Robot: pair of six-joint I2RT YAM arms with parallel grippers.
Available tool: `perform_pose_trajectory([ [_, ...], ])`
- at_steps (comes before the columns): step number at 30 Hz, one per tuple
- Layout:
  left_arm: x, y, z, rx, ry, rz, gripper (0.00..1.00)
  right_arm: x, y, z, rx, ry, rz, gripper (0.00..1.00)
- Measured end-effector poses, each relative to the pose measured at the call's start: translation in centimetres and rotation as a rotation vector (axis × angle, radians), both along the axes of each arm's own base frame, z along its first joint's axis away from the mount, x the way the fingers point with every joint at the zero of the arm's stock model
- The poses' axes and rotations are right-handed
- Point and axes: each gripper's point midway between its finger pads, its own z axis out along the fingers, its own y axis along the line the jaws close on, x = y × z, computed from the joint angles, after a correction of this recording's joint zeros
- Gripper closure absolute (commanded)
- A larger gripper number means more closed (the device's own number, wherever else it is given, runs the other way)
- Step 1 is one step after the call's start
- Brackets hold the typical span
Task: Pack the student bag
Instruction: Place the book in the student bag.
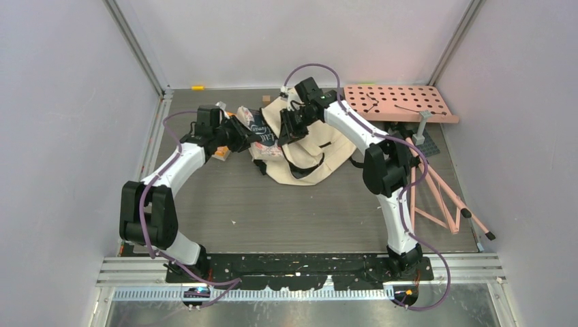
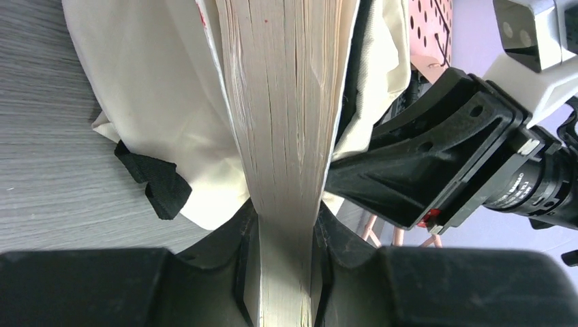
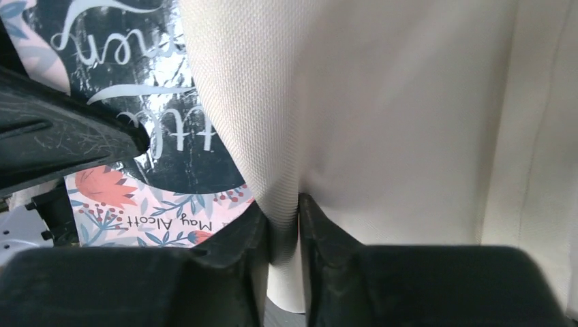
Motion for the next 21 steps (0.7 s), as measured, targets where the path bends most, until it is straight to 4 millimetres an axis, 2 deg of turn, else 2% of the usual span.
perform_pose_trajectory([
  [2, 0.0, 0.1, -0.1, 0.011, -0.001, 0.000, 1.00, 0.4, -0.4, -0.3, -0.019, -0.005, -0.018, 0.94],
  [4, 0.0, 0.4, -0.2, 0.030, 0.004, 0.005, 1.00, 0.9, -0.8, -0.3, -0.038, -0.020, -0.040, 0.99],
  [9, 0.0, 0.9, -0.1, 0.068, 0.017, 0.026, 1.00, 2.1, -1.9, 0.4, -0.099, -0.090, -0.102, 1.00],
  [16, 0.2, 0.6, 0.5, 0.008, 0.057, 0.086, 1.00, 4.0, -4.0, 5.8, -0.144, -0.259, -0.216, 1.00],
  [21, 0.5, -0.9, 1.3, -0.046, 0.054, 0.101, 1.00, 5.1, -4.9, 10.1, -0.122, -0.359, -0.278, 1.00],
])
